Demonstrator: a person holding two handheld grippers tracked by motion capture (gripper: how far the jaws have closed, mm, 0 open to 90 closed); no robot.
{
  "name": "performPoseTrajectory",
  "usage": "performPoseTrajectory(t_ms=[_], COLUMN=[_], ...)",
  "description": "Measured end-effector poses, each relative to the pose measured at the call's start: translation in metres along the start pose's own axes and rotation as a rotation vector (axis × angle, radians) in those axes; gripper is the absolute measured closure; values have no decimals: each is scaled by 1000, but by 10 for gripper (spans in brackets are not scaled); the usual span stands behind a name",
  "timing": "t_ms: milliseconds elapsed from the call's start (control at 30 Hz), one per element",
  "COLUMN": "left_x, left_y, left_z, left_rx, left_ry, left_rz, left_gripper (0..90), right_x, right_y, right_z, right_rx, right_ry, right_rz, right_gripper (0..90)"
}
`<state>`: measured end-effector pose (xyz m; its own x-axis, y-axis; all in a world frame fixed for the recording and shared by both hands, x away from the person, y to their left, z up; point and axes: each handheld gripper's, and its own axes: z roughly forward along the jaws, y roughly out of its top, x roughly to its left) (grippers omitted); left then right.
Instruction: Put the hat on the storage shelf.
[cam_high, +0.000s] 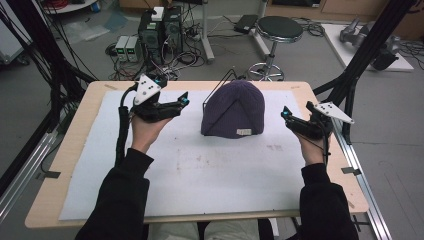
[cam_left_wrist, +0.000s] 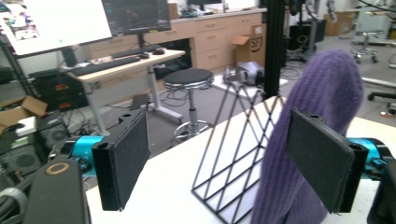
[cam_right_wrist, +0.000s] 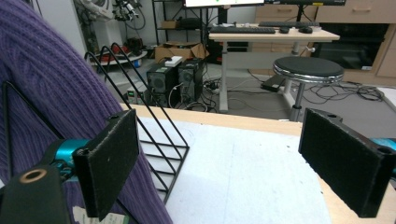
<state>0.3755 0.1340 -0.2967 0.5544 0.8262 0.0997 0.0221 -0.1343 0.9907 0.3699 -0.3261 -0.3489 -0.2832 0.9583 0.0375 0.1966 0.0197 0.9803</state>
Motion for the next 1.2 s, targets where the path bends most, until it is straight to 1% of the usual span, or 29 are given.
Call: performPoseTrajectory(t_ms=[67, 300, 400, 433, 533, 667, 733, 800, 933, 1067, 1133, 1200], left_x=[5, 18, 24, 27, 33, 41, 43, 46, 51, 54, 56, 56], left_y=[-2, -12, -16, -18, -21, -26, -30, -37, -49, -56, -61, -66], left_z=[-6, -30, -41, -44, -55, -70, -76, -82, -93, -102, -107, -110], left_rx=[-4, -9, -12, -15, -18, -22, -31, -34, -34, -32, -34, -32], left_ry=[14, 72, 99, 105, 129, 162, 178, 199, 230, 259, 277, 294], left_rz=[-9, -19, -30, -32, -46, -54, -65, -73, -93, -93, -109, -112], left_gripper=[219, 210, 209, 209, 207, 206, 206, 206, 207, 207, 207, 207], right_x=[-2, -7, -8, -8, -8, -6, -6, -5, -4, -6, -7, -8], right_y=[-2, -9, -11, -11, -10, -9, -9, -10, -17, -24, -29, -34], right_z=[-1, -8, -10, -12, -15, -21, -23, -26, -33, -37, -39, -40], right_rx=[1, -5, 2, 4, -8, -13, -15, -24, -24, -21, -17, -18], right_ry=[-2, -27, -36, -36, -39, -40, -45, -46, -46, -52, -57, -62], right_rz=[4, 28, 22, 28, 21, 7, -8, -5, -14, -8, 0, 10], right_gripper=[118, 118, 117, 118, 118, 118, 118, 118, 118, 118, 118, 118])
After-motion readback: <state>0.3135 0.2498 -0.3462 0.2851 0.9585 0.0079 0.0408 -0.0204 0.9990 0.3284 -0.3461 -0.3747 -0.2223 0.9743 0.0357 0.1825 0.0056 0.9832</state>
